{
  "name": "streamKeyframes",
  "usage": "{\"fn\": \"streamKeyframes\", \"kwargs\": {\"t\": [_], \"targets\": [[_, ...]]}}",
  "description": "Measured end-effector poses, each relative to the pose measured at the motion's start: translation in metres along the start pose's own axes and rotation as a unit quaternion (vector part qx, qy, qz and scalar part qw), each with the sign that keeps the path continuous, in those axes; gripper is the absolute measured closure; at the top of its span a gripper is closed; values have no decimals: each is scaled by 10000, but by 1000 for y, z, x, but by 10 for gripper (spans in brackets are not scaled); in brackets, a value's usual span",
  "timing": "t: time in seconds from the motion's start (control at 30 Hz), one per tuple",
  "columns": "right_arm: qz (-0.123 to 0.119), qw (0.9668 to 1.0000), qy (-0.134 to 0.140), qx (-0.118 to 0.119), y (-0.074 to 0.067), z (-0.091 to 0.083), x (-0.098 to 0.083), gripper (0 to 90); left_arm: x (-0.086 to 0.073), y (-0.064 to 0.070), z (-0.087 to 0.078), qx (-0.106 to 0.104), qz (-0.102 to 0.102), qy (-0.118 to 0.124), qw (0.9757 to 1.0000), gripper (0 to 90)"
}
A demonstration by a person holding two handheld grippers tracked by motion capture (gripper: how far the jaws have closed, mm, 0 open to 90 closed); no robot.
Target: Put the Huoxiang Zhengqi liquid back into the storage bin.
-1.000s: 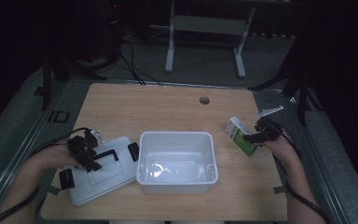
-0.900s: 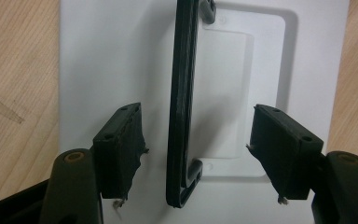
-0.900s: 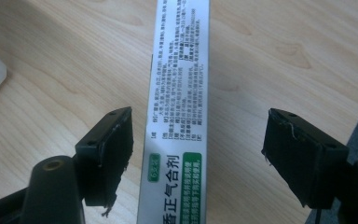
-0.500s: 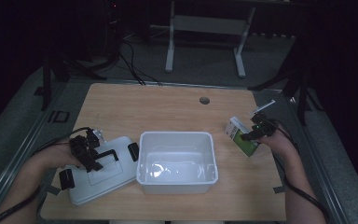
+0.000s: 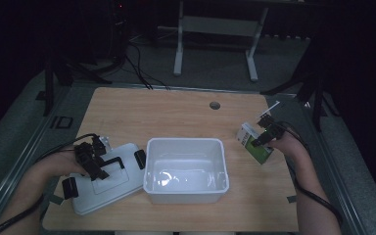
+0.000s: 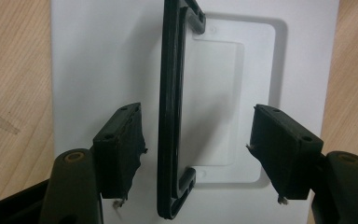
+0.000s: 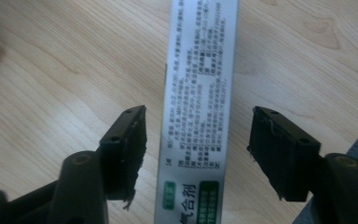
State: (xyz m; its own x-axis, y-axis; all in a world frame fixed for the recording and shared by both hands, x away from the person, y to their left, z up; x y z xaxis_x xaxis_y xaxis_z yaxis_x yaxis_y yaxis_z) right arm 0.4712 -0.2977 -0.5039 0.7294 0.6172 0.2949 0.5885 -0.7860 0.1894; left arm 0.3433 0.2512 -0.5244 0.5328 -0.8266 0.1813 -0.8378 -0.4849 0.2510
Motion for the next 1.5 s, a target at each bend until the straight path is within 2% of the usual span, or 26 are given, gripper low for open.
{"fn": "streamKeyframes", "kwargs": {"t": [0.07,0.23,0.27,0.33,0.47,0.6,0.7,0.83,1.03,1.2,1.23,1.27,1.33,1.5], "targets": [[-41,9999,-87,-47,-1,1,3,426,0,0,0,-3,7,-4,10000,347],[-174,9996,-203,-41,-4,4,5,462,-1,0,-1,6,7,11,10000,347],[-255,9991,-307,-106,-5,5,5,512,-1,0,0,-5,-1,19,10000,347],[-351,9987,-353,-90,-6,7,5,547,-1,0,0,-7,3,21,10000,347],[-405,9983,-410,-124,-7,9,5,576,-1,-1,2,-9,-1,-2,10000,348],[-383,9982,-445,-121,-6,9,5,594,-2,-1,2,-24,-13,1,10000,347],[-471,9978,-434,-154,-6,9,5,610,-2,-1,2,-26,-14,7,10000,347],[-514,9971,-553,-106,-9,7,5,629,-2,0,2,-23,-10,8,10000,347],[-661,9964,-528,-13,-10,2,2,633,-2,0,-1,-5,-1,36,10000,347],[-881,9953,-379,105,-14,-8,-2,634,-1,1,-2,-3,-18,48,10000,348],[-954,9948,-333,152,-15,-10,-3,634,-2,1,-2,-4,-23,41,10000,348],[-1152,9927,-316,174,-19,-15,-6,634,-2,1,-2,6,-23,26,10000,347],[-1371,9898,-303,232,-22,-20,-8,634,-2,1,-2,12,-22,17,10000,347],[-1637,9856,-146,403,-28,-35,-15,634,-2,1,0,8,-14,11,10000,347]]}}
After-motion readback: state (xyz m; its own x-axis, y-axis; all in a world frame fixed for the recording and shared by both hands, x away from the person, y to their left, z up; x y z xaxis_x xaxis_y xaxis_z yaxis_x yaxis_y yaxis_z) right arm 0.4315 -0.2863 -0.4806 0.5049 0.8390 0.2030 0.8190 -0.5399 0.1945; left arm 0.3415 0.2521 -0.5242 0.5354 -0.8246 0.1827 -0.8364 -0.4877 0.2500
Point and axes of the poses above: each handheld gripper's, and its own axes: z roughly forward along the jaws, x roughly out of its top, y roughly to its right, the point moved 5 cm from there along z, roughly forward along the jaws, and after that the axes turned 10 degrees about -x, right-handed, at the moved point
